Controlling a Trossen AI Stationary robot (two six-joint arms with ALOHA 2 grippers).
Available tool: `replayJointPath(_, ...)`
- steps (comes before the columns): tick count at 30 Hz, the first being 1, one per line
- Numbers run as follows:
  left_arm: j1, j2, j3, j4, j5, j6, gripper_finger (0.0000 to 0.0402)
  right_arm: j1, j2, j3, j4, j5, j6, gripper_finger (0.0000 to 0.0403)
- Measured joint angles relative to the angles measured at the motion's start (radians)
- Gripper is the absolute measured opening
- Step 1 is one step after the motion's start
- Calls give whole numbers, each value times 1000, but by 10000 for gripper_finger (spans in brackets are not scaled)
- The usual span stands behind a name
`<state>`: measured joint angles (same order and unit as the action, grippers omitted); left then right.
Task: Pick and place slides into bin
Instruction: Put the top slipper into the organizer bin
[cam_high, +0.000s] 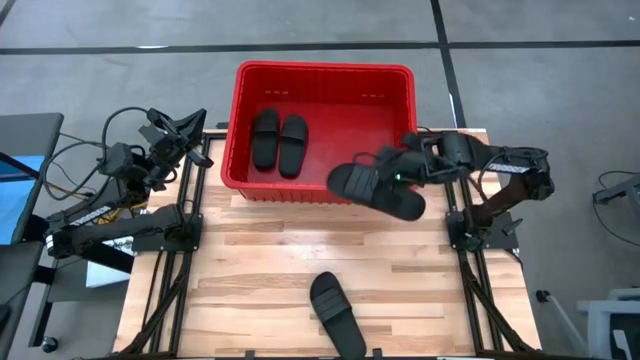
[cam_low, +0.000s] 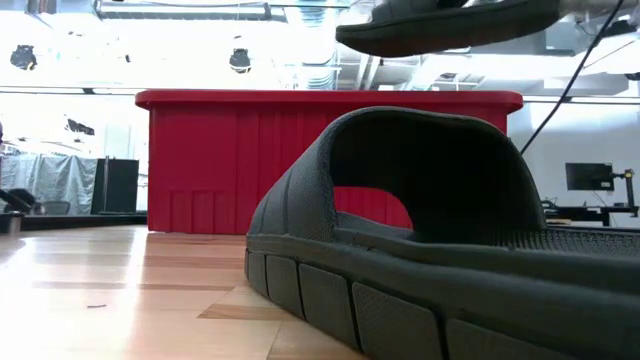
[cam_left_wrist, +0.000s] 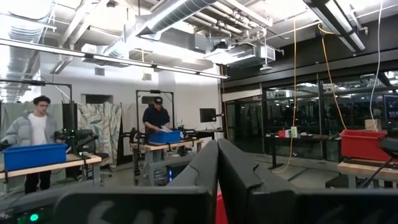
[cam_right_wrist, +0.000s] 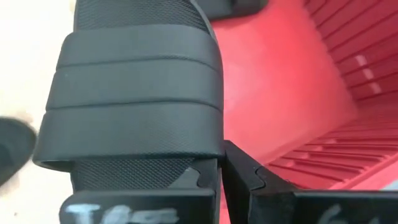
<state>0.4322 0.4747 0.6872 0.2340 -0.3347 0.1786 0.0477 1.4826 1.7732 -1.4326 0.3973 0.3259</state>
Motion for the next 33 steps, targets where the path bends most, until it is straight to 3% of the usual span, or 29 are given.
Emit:
replayJointPath(14, 0, 0, 0, 0, 0, -5, 0, -240, 5, 51, 41, -3, -100, 0)
replayJointPath(33, 0, 0, 0, 0, 0, -9, 0, -511, 11, 52, 271, -3, -7, 0)
